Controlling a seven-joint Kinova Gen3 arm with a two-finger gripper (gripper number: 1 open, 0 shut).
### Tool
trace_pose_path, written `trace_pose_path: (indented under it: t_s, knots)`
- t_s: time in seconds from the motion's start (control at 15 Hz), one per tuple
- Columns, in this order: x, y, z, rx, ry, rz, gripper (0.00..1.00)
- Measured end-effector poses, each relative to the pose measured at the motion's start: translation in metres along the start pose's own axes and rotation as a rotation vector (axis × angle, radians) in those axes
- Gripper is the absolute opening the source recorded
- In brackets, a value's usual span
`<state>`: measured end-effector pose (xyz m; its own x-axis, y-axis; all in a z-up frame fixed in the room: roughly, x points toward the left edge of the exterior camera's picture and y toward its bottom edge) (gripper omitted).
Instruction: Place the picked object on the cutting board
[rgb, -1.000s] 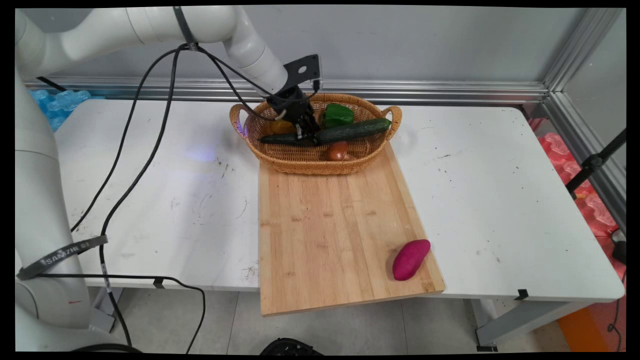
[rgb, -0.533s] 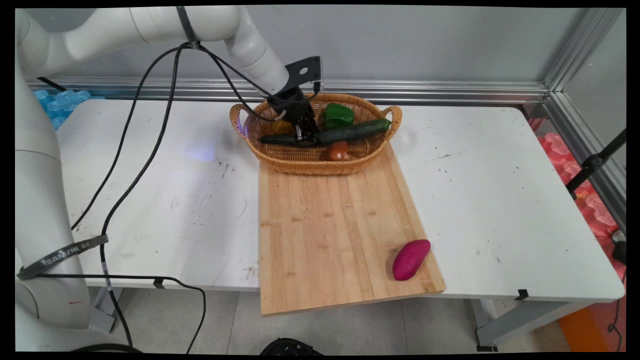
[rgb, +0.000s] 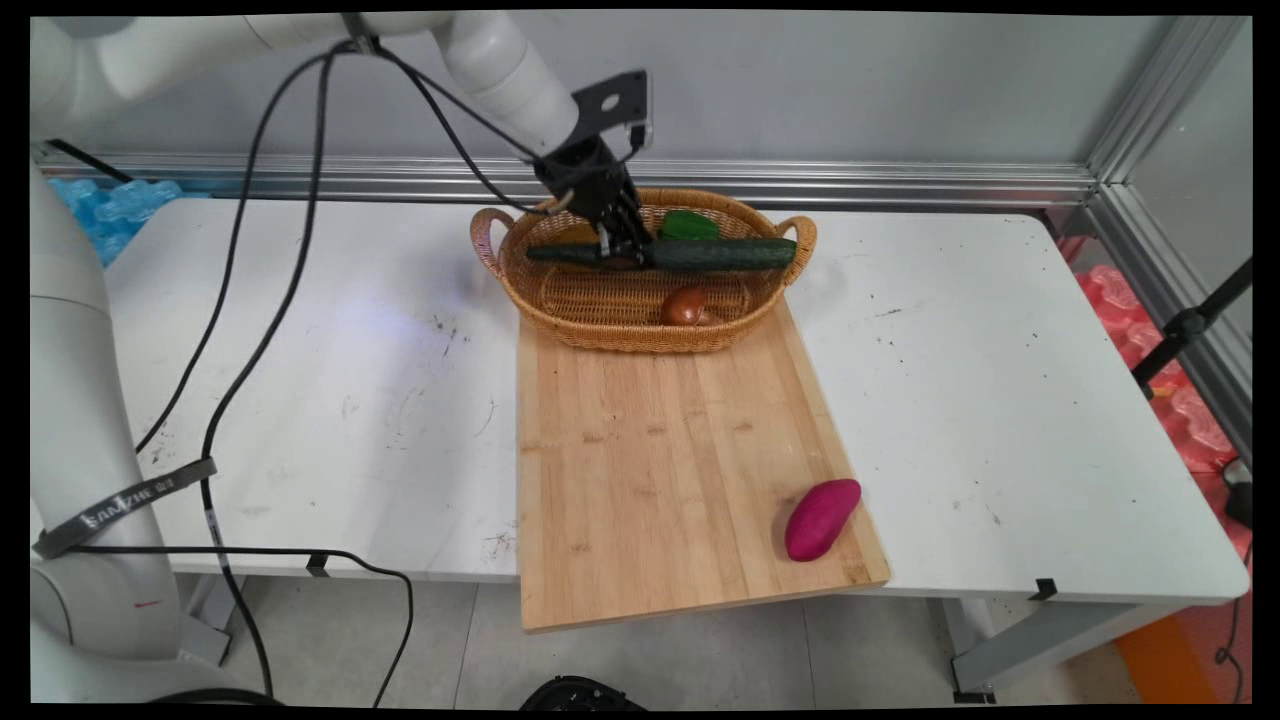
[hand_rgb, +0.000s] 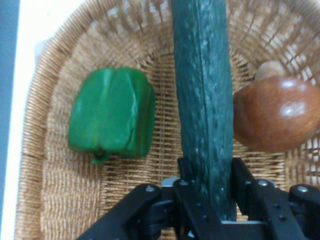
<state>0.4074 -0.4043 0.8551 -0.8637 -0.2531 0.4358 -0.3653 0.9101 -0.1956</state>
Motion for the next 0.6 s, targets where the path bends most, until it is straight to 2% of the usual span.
trace_pose_path:
  t_s: [0.6]
  knots:
    - [0.053,0.032,-0.083,0.023,0.06,-0.031,0.0]
